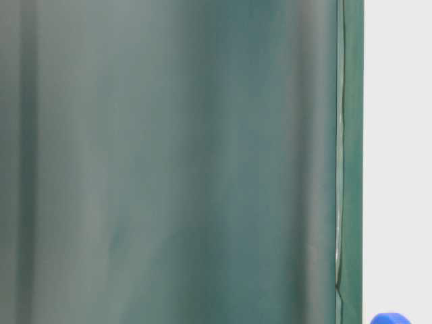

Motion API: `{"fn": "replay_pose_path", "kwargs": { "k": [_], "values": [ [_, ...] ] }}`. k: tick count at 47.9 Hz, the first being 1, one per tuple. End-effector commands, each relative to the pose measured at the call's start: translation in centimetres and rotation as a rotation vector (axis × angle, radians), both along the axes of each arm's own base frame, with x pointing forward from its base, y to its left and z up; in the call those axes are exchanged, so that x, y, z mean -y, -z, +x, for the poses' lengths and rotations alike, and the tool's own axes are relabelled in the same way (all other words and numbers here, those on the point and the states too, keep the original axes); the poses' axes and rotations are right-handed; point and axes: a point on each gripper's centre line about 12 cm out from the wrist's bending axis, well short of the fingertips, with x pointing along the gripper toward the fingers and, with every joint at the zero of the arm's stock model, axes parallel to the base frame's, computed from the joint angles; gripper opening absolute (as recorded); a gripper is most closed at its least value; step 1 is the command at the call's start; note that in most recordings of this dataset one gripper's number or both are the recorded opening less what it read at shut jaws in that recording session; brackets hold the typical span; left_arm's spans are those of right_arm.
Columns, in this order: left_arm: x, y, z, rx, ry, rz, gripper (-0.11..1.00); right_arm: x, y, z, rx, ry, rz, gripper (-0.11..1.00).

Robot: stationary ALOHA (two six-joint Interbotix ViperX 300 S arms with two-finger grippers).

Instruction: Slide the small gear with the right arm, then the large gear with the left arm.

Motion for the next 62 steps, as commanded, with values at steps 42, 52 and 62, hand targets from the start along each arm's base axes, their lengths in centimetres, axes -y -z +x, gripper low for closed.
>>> {"fn": "replay_pose_path", "kwargs": {
  "k": [42, 52, 62],
  "values": [
    [-5.6, 5.4, 2.3, -0.474, -0.205, -0.171, -0.01, 0.0, -0.3, 0.2, 0.013, -0.008, -0.004, 0.50],
    [-5.9, 7.3, 2.8, -0.617, -0.202, -0.227, -0.01, 0.0, -0.3, 0.1, 0.010, -0.005, -0.004, 0.50],
    [-6.1, 8.4, 3.2, -0.701, -0.200, -0.258, -0.01, 0.0, -0.3, 0.2, 0.011, -0.006, -0.004, 0.50]
  ]
}}
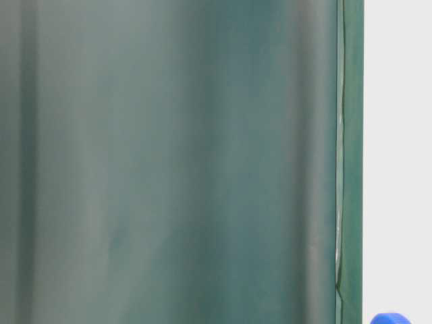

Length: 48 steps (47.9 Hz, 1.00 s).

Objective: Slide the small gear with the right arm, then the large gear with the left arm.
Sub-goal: 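Lower the left gripper onto the hub of the large blue gear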

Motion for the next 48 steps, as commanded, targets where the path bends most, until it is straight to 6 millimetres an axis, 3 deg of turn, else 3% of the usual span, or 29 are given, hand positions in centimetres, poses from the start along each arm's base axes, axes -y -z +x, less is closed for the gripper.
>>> {"fn": "replay_pose_path", "kwargs": {
  "k": [1, 22, 37, 48],
  "values": [
    [-0.4, -0.6, 0.6, 0.007, -0.003, 0.002, -0.01, 0.0, -0.4, 0.2, 0.013, -0.004, -0.004, 0.50],
    [-0.2, 0.5, 0.2, -0.054, -0.008, -0.033, -0.01, 0.0, -0.4, 0.2, 0.013, -0.004, -0.004, 0.50],
    [0.0, 3.2, -0.1, -0.055, -0.022, -0.046, -0.01, 0.0, -0.4, 0.2, 0.013, -0.002, -0.003, 0.50],
    [-0.1, 3.9, 0.1, -0.048, -0.024, -0.042, -0.01, 0.0, -0.4, 0.2, 0.013, -0.002, -0.003, 0.50]
  ]
}}
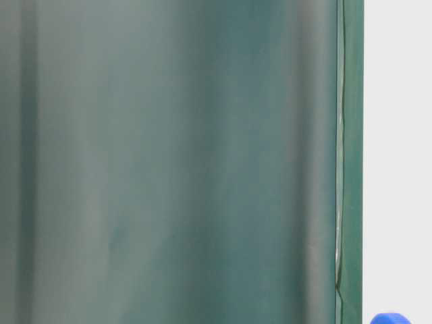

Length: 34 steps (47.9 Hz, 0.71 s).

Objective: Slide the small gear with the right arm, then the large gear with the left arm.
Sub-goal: 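Lower the left gripper onto the hub of the large blue gear, then slide the large gear right with the left gripper toward the small gear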

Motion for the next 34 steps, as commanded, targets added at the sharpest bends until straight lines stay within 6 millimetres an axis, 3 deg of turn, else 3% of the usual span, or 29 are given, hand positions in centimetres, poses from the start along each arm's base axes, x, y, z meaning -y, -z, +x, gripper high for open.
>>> {"fn": "replay_pose_path", "kwargs": {
  "k": [1, 34],
  "values": [
    [-0.21, -0.10, 0.26, 0.021, -0.002, 0.012, -0.01, 0.04, -0.40, 0.21, 0.011, -0.002, -0.004, 0.50],
    [-0.02, 0.89, 0.10, -0.002, -0.001, -0.003, -0.01, 0.03, -0.40, 0.21, 0.012, -0.001, 0.000, 0.50]
  ]
}}
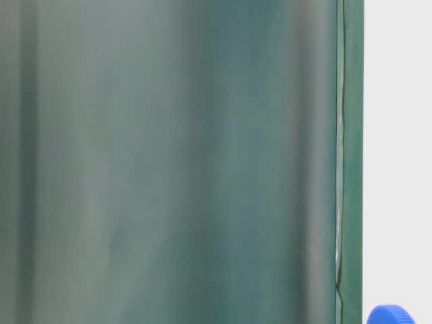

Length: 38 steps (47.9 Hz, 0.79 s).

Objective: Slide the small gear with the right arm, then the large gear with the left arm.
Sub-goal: 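Slide the large gear right with the left gripper toward the small gear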

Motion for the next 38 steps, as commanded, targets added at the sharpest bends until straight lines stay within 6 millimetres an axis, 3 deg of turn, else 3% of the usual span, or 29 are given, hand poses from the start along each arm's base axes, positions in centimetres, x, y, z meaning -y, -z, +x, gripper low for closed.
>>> {"fn": "replay_pose_path", "kwargs": {
  "k": [1, 8, 19, 27, 38],
  "values": [
    [0.0, -0.1, 0.3, 0.008, 0.002, 0.002, -0.01, 0.0, -0.4, 0.2, 0.014, -0.002, 0.000, 0.50],
    [0.3, 0.4, 0.9, -0.004, 0.010, -0.016, -0.01, 0.0, -0.4, 0.2, 0.012, -0.001, 0.000, 0.50],
    [0.5, 1.4, 3.9, 0.006, 0.035, -0.037, -0.01, 0.0, -0.2, 0.1, 0.006, -0.001, 0.002, 0.50],
    [0.6, 2.4, 8.4, 0.002, 0.085, -0.041, -0.01, 0.0, 0.0, 0.1, 0.002, -0.001, 0.003, 0.50],
    [0.4, 2.9, 16.5, 0.041, 0.153, -0.022, -0.01, -0.1, 0.1, 0.0, 0.001, -0.004, 0.005, 0.50]
  ]
}}
